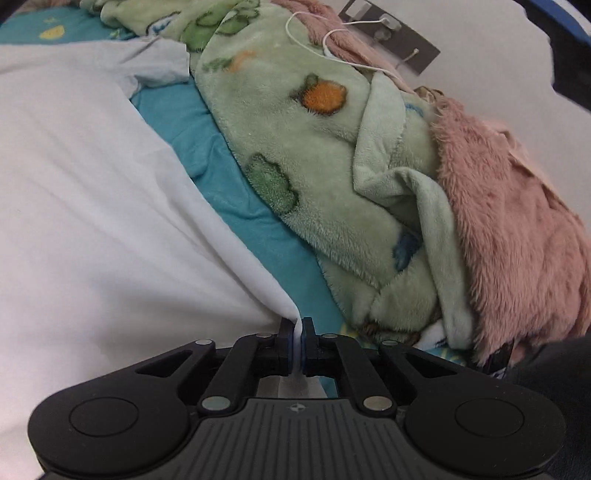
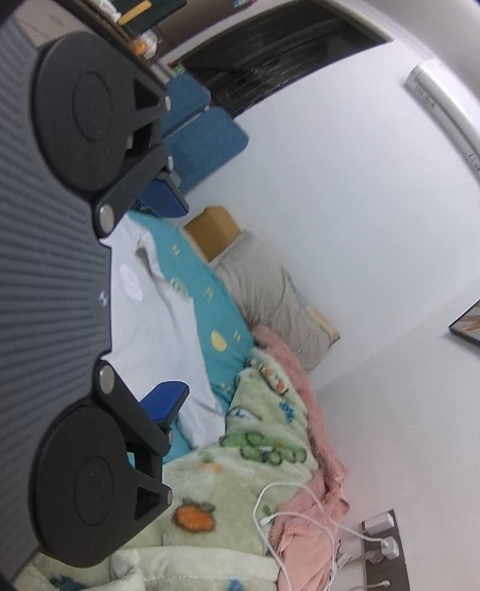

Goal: Fold clothes
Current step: 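Pinch the shirt side with the left gripper and smooth it flat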

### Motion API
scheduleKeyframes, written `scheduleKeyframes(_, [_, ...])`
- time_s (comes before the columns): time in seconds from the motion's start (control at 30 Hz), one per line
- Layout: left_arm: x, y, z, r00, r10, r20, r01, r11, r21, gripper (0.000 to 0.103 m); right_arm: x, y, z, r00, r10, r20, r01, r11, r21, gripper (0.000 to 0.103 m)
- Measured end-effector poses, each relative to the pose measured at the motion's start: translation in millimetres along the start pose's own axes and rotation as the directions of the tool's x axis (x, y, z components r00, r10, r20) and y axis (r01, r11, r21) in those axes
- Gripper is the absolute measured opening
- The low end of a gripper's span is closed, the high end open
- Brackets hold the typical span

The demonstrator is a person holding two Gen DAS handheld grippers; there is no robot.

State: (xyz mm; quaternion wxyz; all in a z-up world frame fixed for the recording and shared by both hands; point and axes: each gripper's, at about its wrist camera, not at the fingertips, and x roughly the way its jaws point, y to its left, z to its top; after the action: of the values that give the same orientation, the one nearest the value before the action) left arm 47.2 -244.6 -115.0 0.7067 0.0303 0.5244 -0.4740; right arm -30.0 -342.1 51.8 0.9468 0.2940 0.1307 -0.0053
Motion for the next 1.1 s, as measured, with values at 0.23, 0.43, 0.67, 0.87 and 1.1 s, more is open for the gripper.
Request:
scheduleKeyframes(0.23, [-27,20,-17,0.992,0.077,0.099,-0.068,0.994,-0.087,0.062,13,0,-9,0.999,-0.025,-0.021,0.024,0.999,-0.045,0.097])
scheduleKeyframes(0.43, [-69,38,-26,0.943,0.291,0.164,-0.269,0.953,-0.141,0.070,26,5,-19,0.998,-0.041,-0.037,0.036,0.993,-0.117,0.097])
scheduleKeyframes(0.67, [-135,35,-51,0.759,0.503,0.414,-0.497,0.858,-0.131,0.080,48,11,-41,0.996,-0.081,-0.024,0.075,0.975,-0.209,0.097])
scheduleKeyframes(0.87, [-166,31,-64,0.634,0.575,0.517,-0.553,0.805,-0.217,0.081,71,28,-59,0.994,-0.077,-0.076,0.052,0.958,-0.283,0.097])
scheduleKeyframes(1.1, [-174,49,-65,0.581,0.635,0.508,-0.544,0.768,-0.337,0.081,87,35,-60,0.992,-0.106,-0.065,0.087,0.967,-0.238,0.097])
